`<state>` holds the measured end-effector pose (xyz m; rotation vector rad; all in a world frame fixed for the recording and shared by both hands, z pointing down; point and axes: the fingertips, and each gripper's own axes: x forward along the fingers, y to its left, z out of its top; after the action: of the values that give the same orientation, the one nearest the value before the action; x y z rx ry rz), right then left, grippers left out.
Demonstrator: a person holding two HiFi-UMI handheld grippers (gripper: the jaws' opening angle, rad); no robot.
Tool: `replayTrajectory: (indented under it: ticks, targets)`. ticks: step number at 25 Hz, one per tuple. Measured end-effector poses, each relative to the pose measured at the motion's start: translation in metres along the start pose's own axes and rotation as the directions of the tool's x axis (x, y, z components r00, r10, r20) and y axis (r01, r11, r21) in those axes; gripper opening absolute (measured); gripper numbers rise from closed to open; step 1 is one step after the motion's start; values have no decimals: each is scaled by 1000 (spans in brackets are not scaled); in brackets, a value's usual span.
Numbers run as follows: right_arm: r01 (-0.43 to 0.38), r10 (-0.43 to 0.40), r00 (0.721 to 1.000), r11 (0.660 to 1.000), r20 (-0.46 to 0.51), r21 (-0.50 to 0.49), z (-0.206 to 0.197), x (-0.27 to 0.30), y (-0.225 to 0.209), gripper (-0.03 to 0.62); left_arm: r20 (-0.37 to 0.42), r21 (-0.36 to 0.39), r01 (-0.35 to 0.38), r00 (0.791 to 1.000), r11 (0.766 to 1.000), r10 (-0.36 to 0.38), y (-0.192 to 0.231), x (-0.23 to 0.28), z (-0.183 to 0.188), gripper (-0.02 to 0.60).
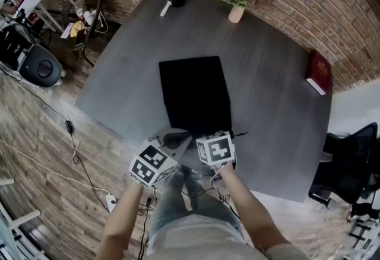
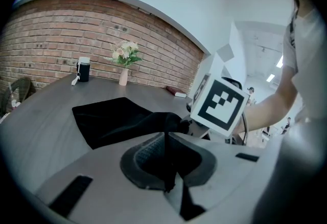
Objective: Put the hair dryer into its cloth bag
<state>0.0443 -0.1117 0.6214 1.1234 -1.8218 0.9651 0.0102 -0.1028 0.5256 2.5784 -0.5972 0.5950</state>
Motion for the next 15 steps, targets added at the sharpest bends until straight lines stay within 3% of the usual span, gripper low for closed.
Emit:
replayTrajectory:
  ticks: [15]
  targets:
    - [44, -45, 998, 999, 45, 12, -8, -10, -5, 363, -11, -6, 13, 1000, 1000, -13, -1, 1, -4, 20]
